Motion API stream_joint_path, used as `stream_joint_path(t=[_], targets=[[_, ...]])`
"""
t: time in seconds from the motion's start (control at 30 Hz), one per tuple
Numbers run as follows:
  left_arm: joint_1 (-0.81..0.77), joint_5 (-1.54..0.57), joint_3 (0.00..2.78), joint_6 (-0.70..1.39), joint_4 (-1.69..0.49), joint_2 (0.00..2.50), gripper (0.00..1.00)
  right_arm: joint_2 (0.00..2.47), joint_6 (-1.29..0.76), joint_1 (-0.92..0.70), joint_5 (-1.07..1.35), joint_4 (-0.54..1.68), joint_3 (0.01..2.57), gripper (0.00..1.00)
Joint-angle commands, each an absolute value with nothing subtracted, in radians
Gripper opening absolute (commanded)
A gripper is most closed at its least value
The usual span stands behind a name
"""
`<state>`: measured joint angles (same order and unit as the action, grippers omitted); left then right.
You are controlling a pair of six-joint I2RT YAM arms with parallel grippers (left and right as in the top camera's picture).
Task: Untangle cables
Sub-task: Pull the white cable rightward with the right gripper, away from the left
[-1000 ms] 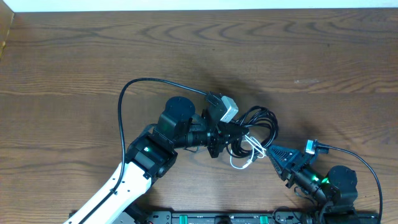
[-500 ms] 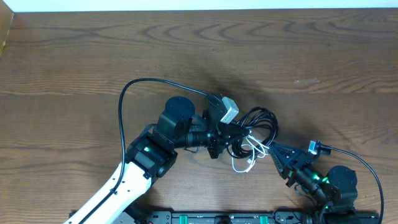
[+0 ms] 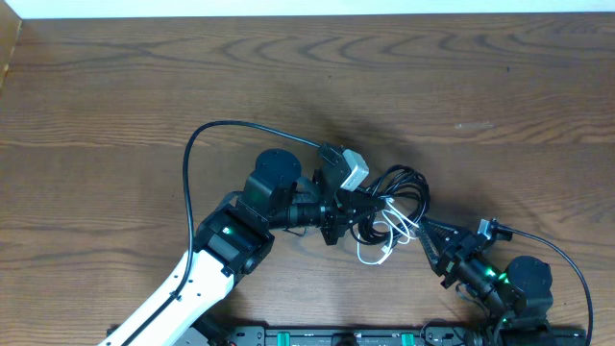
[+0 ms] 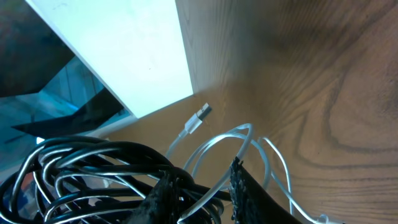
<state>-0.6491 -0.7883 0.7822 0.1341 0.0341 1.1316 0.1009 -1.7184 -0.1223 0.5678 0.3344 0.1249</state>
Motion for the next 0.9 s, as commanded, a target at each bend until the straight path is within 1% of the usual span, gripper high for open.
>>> stream_joint_path(t=[0.0, 0.07, 0.23, 0.33, 0.4, 0.47, 0.5, 0.6, 0.73, 0.83, 0.87], targets=[[-0.662, -0.831, 0.791, 0.143, 0.055, 1.13, 0.08, 0.099, -1.739, -0.128, 0.531, 0.329, 0.129, 0.23], [-0.682, -0.83, 0.791, 0.142, 0.069, 1.13, 0.07, 0.099, -1.739, -0.131, 0.507, 0.329, 0.129, 0.2], [-0.707, -0.826, 0.791, 0.142, 0.1, 1.13, 0.07, 0.099, -1.739, -0.133, 0.476, 0.322, 0.129, 0.19], [-0.706, -0.826, 0.791, 0.142, 0.099, 1.13, 0.08, 0.099, -1.734, -0.133, 0.474, 0.323, 0.129, 0.14], [-0.706, -0.826, 0.791, 0.142, 0.099, 1.13, 0.08, 0.099, -1.731, -0.133, 0.469, 0.32, 0.129, 0.07], [-0.706, -0.826, 0.791, 0.142, 0.099, 1.13, 0.08, 0.099, -1.729, -0.133, 0.469, 0.315, 0.129, 0.01], [-0.706, -0.826, 0.791, 0.142, 0.099, 1.13, 0.07, 0.099, -1.717, -0.133, 0.467, 0.313, 0.129, 0.01], [-0.706, -0.816, 0.791, 0.142, 0.1, 1.13, 0.08, 0.099, -1.651, -0.133, 0.436, 0.31, 0.129, 0.01], [-0.705, -0.757, 0.791, 0.142, 0.109, 1.13, 0.08, 0.099, -1.403, -0.133, 0.295, 0.311, 0.129, 0.01], [-0.687, -0.743, 0.791, 0.142, 0.119, 1.126, 0.07, 0.099, -1.269, -0.132, 0.189, 0.326, 0.129, 0.01], [-0.667, -0.741, 0.791, 0.142, 0.119, 1.121, 0.07, 0.099, -1.22, -0.132, 0.114, 0.345, 0.129, 0.01]])
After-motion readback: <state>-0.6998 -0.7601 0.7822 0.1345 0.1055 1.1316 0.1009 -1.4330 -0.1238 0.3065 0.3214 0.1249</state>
